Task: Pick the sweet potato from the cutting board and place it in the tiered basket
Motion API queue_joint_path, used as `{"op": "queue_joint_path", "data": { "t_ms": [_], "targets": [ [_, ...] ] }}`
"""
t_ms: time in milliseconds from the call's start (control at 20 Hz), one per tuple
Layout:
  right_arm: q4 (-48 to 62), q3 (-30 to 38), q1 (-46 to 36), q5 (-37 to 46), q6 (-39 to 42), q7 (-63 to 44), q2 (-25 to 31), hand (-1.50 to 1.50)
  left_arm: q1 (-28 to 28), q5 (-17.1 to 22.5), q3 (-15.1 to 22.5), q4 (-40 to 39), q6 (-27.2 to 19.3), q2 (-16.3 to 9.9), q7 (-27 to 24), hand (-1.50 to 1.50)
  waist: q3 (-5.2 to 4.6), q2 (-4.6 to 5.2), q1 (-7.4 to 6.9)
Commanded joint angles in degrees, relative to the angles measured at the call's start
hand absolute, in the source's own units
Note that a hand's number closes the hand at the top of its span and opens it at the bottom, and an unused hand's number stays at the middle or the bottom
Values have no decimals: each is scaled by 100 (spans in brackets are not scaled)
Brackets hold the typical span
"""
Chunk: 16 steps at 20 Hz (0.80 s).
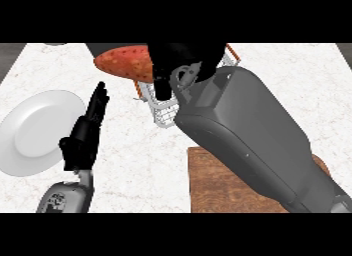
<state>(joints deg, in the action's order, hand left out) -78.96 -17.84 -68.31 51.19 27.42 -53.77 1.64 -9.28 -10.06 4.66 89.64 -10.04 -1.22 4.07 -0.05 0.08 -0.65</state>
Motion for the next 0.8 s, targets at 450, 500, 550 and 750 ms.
{"op": "queue_joint_path", "data": {
  "t_ms": [450, 500, 550, 750],
  "targets": [
    [701, 800, 456, -797, -1641, -85, -160, -150, 184, -32, 32, -2, 10, -5, -195, 0, 4, -9, -5],
    [1154, 932, 586, -735, -2114, 467, -161, -150, 28, 46, 65, 9, 119, 10, -61, 0, 4, 18, -37],
    [947, 1250, 447, -825, -2062, 457, -162, -150, -188, 10, -116, -490, 28, -11, -257, 0, 3, 23, 33],
    [397, 1642, 376, -881, -2505, 194, -92, -150, 172, 8, 77, 93, -22, 97, -79, 0, 8, -26, 37]
  ]
}}
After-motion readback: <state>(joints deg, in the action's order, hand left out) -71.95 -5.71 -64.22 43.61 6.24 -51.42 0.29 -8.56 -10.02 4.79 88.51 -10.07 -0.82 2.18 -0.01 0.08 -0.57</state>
